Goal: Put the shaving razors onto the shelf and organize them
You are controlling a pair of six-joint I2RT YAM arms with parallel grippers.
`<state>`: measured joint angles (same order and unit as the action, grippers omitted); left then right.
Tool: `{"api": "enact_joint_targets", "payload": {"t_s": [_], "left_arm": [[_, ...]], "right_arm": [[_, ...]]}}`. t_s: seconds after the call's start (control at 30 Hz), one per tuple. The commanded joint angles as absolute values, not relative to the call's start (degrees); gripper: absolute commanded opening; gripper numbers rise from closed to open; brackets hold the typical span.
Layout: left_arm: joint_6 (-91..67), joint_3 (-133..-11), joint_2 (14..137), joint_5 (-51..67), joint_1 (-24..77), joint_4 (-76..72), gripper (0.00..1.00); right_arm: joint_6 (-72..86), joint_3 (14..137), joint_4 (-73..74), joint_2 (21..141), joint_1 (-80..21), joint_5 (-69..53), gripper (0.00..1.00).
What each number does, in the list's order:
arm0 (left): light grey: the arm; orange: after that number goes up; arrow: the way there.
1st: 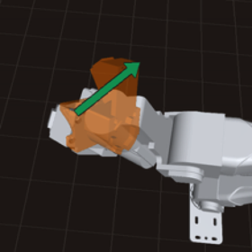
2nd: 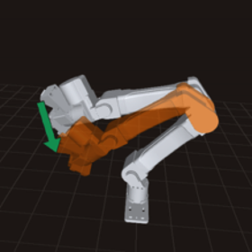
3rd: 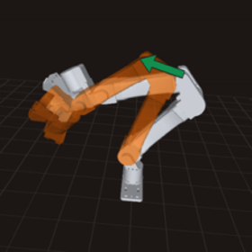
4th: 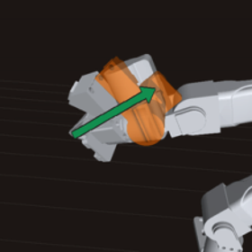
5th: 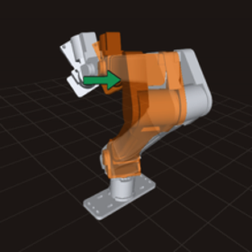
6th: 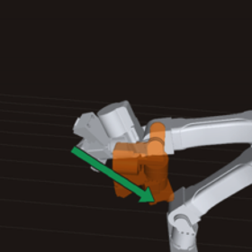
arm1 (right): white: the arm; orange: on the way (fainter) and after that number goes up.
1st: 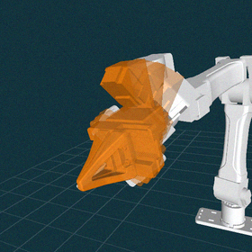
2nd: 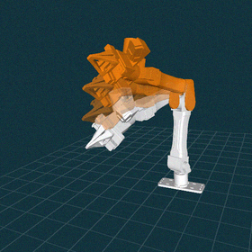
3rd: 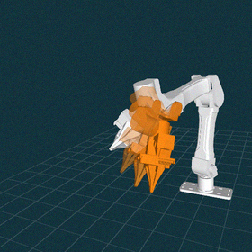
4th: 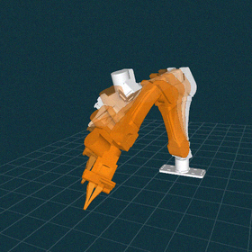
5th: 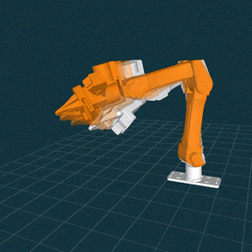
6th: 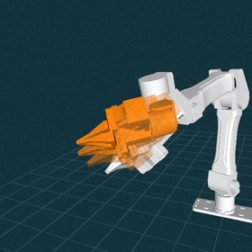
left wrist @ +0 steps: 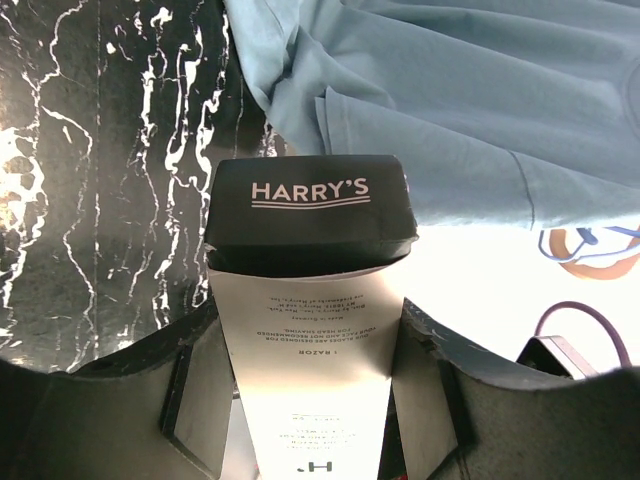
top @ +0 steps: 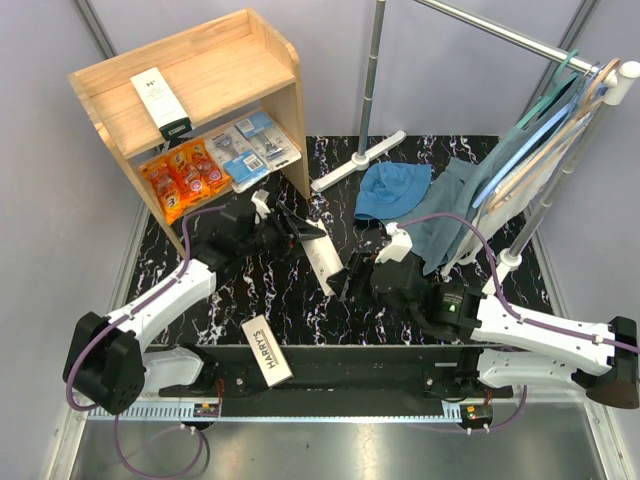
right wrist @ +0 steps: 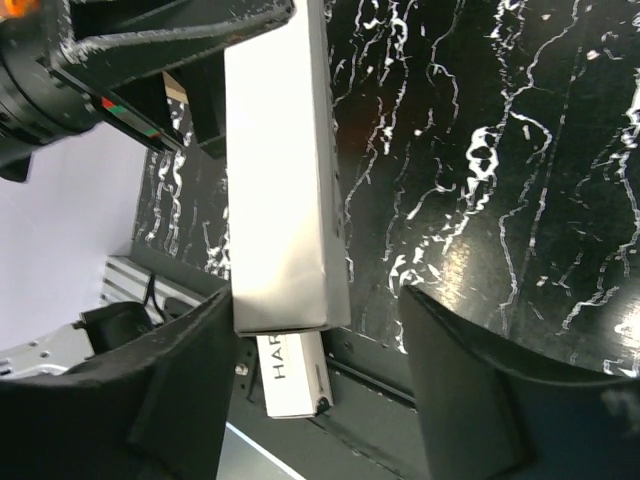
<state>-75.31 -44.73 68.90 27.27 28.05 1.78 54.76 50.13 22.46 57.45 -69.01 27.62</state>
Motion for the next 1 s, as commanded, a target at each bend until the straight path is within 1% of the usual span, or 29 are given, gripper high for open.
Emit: {"api": "enact_joint_targets", "payload": {"t_s": [0.0, 0.03, 0.07, 0.27, 0.4, 0.43, 0.53, 0.57, 0.63, 0.67, 0.7, 0.73, 0.8, 0.83, 0.9, 0.93, 0.97], "left_arm": [[-79.54, -43.51, 66.45, 30.23, 27.77, -6.94, 0.22], [-80.67, -43.16, 66.36, 30.23, 27.77, -7.73, 0.22], [-81.38, -42.20, 66.18, 30.41, 27.86, -9.47, 0.22], [-85.95, -39.29, 66.53, 31.38, 27.86, -15.46, 0.22], [-86.31, -39.29, 66.01, 31.03, 27.86, -15.73, 0.22], [-86.13, -39.37, 65.92, 30.94, 27.86, -15.56, 0.23], [-85.08, -40.60, 65.74, 30.94, 27.95, -14.07, 0.25], [-84.82, -40.87, 65.66, 30.94, 27.95, -13.19, 0.27], [-84.29, -41.31, 65.57, 30.76, 27.86, -12.57, 0.33], [-84.20, -41.31, 65.39, 30.67, 27.86, -12.39, 0.35], [-84.03, -41.31, 65.30, 30.67, 27.86, -12.31, 0.38], [-83.94, -41.57, 65.13, 30.59, 27.86, -11.87, 0.46], [-83.15, -41.75, 65.04, 30.59, 27.86, -11.43, 0.56], [-82.71, -42.36, 64.78, 30.50, 27.86, -10.29, 0.65], [-81.31, -42.97, 64.51, 30.41, 27.86, -8.97, 0.77], [-80.60, -43.85, 64.16, 30.15, 27.86, -6.88, 0.87], [-79.81, -44.55, 64.07, 29.89, 27.86, -5.55, 0.92]], "right_arm": [[54.49, 48.52, 17.59, 57.75, -69.43, 30.94, 0.67], [54.49, 48.34, 17.23, 57.66, -69.52, 30.94, 0.65], [54.41, 48.17, 17.05, 57.57, -69.43, 30.85, 0.61], [54.40, 47.55, 16.35, 57.48, -69.52, 30.76, 0.52], [53.97, 47.37, 16.00, 57.65, -69.52, 30.59, 0.35], [53.96, 47.29, 16.00, 57.57, -69.43, 30.32, 0.28], [53.96, 46.76, 15.56, 57.39, -69.43, 30.32, 0.19], [53.96, 46.58, 15.56, 57.31, -69.43, 30.32, 0.18], [54.05, 46.32, 15.56, 57.13, -69.52, 30.32, 0.17], [54.14, 46.32, 15.47, 56.95, -69.52, 30.32, 0.14], [53.88, 46.23, 15.56, 56.87, -69.43, 30.15, 0.13], [53.62, 46.32, 15.56, 56.78, -69.52, 30.06, 0.12], [53.44, 46.23, 15.47, 56.60, -69.52, 30.15, 0.10], [53.44, 46.23, 15.56, 56.43, -69.43, 30.15, 0.10], [53.44, 45.97, 15.38, 56.16, -69.43, 30.24, 0.09], [53.44, 45.97, 15.55, 56.08, -69.52, 30.41, 0.08], [53.61, 45.97, 15.56, 55.99, -69.43, 30.50, 0.07]]}}
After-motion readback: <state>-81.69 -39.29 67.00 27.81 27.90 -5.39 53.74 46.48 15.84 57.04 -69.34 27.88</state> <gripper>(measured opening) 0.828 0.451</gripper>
